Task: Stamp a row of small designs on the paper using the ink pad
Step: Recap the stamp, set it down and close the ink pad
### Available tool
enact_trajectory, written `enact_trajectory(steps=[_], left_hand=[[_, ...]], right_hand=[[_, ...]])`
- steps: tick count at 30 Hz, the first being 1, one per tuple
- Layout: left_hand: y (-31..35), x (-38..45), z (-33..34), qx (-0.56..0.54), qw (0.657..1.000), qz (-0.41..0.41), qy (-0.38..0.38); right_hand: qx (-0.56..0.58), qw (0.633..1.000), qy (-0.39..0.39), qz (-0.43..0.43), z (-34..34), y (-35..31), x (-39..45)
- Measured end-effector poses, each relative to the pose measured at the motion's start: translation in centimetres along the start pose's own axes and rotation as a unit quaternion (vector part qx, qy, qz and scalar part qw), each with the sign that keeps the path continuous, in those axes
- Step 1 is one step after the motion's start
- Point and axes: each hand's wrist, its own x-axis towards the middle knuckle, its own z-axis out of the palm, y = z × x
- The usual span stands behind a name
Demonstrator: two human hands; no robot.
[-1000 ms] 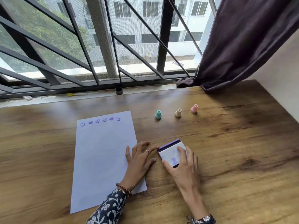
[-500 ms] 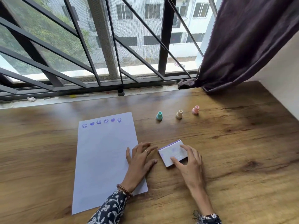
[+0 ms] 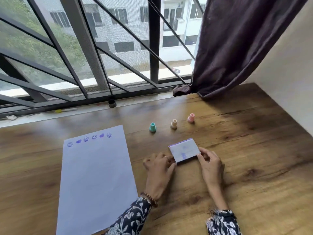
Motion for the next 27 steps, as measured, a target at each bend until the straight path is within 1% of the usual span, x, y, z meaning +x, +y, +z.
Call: enact_trajectory(steps=[3, 6, 11, 15, 19, 20, 21, 23, 25, 27], left_hand=[[2.9, 3.7, 1.3, -0.001, 0.999, 0.022, -0.035], [4.9, 6.3, 2.4, -0.001, 0.998, 0.031, -0.056], [6.2, 7.9, 3.7, 0.003, 0.996, 0.035, -0.084], [5.8, 7.3, 3.6, -0.012, 0.997, 0.037, -0.073], [3.3, 4.7, 1.6, -0.031, 0.998, 0.054, -0.031], [2.2, 3.6, 0.7, -0.034, 0.998, 0.055, -0.015], [0.9, 2.4, -0.3, -0.035, 0.998, 0.052, 0.002], [-2.3, -0.2, -2.5, -0.029, 0.998, 0.031, 0.037], [-5.8, -2.9, -5.0, -0.017, 0.996, -0.017, 0.08], [-9.4, -5.6, -7.8, 0.005, 0.99, -0.074, 0.123]], right_hand=[[-0.004, 0.999, 0.032, 0.015, -0.6, 0.7, 4.1], [0.006, 0.998, 0.046, 0.032, -1.1, 1.2, 7.3], [0.03, 0.996, 0.062, 0.05, -1.3, 2.1, 9.4], [0.02, 0.995, 0.082, 0.047, -1.1, 1.7, 8.6], [0.049, 0.991, 0.114, 0.039, -0.6, -0.3, 5.6], [0.052, 0.992, 0.112, 0.033, -0.2, -1.0, 4.3], [0.055, 0.993, 0.098, 0.025, 0.5, -1.7, 2.8], [0.059, 0.997, 0.043, -0.004, 2.3, -3.3, -0.5], [0.053, 0.996, -0.041, -0.054, 4.3, -4.9, -3.8], [0.031, 0.985, -0.138, -0.098, 6.1, -6.5, -7.1]])
